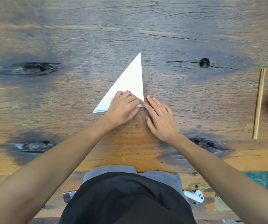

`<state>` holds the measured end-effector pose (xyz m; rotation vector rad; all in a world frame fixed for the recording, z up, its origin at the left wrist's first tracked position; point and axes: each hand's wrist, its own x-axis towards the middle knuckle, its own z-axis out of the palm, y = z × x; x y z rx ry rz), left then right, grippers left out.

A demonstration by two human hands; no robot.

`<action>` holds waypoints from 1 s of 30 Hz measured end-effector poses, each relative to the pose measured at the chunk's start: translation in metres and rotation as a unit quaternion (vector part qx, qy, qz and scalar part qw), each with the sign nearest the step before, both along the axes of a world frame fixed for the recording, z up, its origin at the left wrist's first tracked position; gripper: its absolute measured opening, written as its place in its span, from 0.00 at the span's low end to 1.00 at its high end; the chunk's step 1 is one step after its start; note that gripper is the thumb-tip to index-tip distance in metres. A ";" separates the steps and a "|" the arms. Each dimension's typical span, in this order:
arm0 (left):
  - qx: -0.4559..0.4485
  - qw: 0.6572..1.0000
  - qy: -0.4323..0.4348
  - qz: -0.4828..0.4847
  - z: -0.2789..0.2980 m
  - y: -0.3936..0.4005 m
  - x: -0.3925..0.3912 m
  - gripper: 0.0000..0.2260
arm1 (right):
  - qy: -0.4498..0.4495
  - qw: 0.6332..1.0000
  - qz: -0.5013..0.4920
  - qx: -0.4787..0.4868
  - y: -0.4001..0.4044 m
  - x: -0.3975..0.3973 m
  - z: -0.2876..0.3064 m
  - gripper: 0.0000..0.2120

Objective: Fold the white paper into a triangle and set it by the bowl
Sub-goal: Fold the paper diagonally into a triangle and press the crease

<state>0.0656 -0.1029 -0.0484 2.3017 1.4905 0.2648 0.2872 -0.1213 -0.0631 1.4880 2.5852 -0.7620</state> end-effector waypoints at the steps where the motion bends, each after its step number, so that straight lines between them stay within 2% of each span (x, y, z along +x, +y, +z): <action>1: 0.000 1.000 -0.001 -0.001 -0.001 0.000 0.000 0.08 | -0.001 1.000 0.000 0.001 0.000 0.000 0.000 0.27; 21: 0.006 1.000 -0.009 0.007 -0.010 -0.005 0.002 0.09 | -0.023 0.998 0.010 0.051 -0.006 -0.002 -0.007 0.27; 30: 0.013 1.000 -0.011 0.018 -0.007 -0.005 0.001 0.09 | 0.026 0.999 -0.048 -0.005 -0.008 -0.002 -0.008 0.29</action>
